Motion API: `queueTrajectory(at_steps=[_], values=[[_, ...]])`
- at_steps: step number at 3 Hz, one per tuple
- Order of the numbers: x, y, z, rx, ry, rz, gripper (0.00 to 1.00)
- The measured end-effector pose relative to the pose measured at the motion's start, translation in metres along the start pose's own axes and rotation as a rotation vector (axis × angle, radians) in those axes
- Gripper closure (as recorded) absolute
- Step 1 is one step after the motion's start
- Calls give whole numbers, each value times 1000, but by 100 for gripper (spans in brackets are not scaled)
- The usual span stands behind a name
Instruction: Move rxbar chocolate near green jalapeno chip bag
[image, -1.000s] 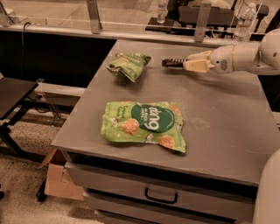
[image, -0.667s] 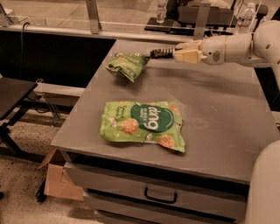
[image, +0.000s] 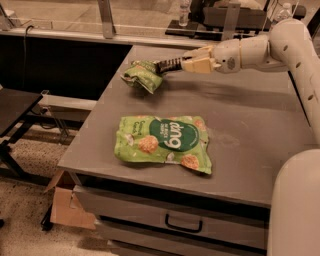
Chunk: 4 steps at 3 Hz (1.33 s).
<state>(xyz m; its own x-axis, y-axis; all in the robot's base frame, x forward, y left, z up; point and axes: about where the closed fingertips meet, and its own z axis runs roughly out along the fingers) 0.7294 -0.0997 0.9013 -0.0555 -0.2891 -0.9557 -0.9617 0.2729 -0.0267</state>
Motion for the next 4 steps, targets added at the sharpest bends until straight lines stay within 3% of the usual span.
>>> queueTrajectory(at_steps=[1,3,4], values=[[6,7,10,-30,12,8,100],[17,21,22,-42,32,43,43],[19,23,22,-39,27,54,20]])
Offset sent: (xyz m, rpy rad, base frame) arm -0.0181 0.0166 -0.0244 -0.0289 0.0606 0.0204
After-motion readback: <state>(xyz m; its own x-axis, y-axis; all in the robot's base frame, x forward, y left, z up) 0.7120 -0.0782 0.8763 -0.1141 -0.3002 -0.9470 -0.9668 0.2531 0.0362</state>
